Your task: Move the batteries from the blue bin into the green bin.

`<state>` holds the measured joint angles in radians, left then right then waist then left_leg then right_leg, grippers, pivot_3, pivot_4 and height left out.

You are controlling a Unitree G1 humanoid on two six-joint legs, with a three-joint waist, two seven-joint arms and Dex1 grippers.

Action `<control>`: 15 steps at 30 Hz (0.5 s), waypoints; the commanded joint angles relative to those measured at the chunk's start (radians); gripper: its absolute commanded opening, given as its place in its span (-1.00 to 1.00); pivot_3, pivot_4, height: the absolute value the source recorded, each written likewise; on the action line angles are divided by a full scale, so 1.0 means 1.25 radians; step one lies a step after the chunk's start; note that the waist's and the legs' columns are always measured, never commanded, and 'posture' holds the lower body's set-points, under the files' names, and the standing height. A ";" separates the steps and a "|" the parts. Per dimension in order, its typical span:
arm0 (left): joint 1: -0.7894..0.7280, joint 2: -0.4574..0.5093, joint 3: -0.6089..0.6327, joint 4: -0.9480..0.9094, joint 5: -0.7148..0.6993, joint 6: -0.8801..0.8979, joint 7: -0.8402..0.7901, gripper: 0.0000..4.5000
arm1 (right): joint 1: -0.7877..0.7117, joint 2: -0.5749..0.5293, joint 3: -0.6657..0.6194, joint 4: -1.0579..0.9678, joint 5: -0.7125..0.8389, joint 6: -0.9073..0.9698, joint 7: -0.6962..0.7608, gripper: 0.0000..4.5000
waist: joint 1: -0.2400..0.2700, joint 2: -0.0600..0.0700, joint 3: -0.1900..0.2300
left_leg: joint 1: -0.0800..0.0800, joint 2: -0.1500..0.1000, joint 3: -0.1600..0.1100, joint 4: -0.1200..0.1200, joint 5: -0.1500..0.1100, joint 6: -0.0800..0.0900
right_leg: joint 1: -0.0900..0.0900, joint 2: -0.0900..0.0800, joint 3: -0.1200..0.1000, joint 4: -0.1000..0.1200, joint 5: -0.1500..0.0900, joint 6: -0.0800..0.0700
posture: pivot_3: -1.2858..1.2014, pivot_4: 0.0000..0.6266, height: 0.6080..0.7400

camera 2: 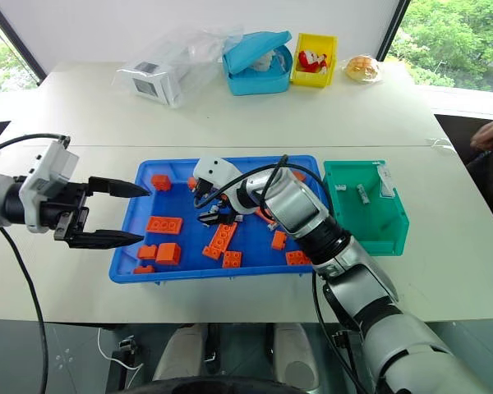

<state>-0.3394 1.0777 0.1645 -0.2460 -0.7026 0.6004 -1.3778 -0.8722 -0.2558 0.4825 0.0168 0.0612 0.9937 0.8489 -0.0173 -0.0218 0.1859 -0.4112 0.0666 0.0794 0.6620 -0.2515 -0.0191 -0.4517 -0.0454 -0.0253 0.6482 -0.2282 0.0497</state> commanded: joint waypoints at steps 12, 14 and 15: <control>-0.060 -0.008 -0.028 0.036 0.035 -0.031 -0.042 1.00 | 0.078 -0.003 0.024 0.007 -0.002 -0.055 -0.058 0.84 | -0.001 0.000 0.000 | 0.000 0.000 0.000 0.000 0.000 0.000 | 0.000 0.000 0.000 0.000 0.000 0.000 | 0.03 -0.52 0.93; -0.060 -0.009 -0.028 0.034 0.035 -0.029 -0.042 1.00 | 0.085 -0.005 0.032 0.021 -0.009 -0.075 -0.058 0.84 | -0.001 0.000 0.000 | 0.000 0.000 0.000 0.000 0.000 0.000 | 0.000 0.000 0.000 0.000 0.000 0.000 | 0.03 -0.52 0.93; -0.058 -0.009 -0.026 0.030 0.033 -0.027 -0.042 1.00 | 0.087 -0.005 0.032 0.026 -0.009 -0.079 -0.057 0.84 | -0.001 0.000 0.000 | 0.000 0.000 0.000 0.000 0.000 0.000 | 0.000 0.000 0.000 0.000 0.000 0.000 | 0.03 -0.52 0.93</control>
<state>-0.3988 1.0621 0.1262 -0.1968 -0.6571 0.5738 -1.4246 -0.7734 -0.2582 0.5081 0.0345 0.0575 0.9092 0.7765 -0.0192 -0.0224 0.1855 -0.4111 0.0665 0.0794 0.6621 -0.2515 -0.0191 -0.4516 -0.0454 -0.0251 0.6481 -0.2283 0.0497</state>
